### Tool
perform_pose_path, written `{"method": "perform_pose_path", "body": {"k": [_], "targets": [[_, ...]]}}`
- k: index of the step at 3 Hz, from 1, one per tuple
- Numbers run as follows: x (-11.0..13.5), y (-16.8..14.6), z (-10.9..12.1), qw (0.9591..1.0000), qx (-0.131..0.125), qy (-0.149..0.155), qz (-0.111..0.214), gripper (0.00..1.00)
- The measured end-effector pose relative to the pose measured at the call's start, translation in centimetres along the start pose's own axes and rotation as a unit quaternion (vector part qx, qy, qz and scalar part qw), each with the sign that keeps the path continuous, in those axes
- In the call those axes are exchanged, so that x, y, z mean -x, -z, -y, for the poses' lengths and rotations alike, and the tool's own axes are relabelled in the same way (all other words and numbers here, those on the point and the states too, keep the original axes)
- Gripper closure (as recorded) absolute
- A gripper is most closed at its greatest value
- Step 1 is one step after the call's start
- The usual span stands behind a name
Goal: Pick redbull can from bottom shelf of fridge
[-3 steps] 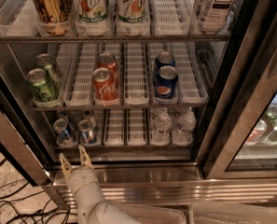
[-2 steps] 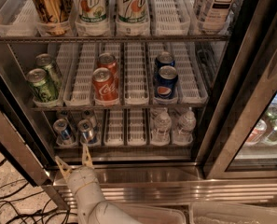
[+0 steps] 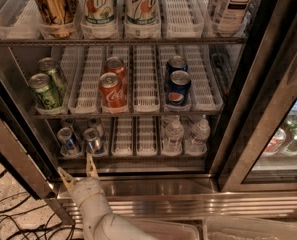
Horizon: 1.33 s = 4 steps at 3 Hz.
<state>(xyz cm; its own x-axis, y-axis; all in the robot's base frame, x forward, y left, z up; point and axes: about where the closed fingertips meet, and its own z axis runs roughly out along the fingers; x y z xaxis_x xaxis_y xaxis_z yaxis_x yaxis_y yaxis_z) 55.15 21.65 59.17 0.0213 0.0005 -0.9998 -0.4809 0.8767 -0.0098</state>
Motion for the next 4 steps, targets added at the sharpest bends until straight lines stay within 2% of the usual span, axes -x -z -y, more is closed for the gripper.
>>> {"method": "perform_pose_path", "body": {"k": [4], "targets": [[0.7, -5.0, -0.2, 0.9998, 0.017, 0.0, 0.013, 0.3]]}}
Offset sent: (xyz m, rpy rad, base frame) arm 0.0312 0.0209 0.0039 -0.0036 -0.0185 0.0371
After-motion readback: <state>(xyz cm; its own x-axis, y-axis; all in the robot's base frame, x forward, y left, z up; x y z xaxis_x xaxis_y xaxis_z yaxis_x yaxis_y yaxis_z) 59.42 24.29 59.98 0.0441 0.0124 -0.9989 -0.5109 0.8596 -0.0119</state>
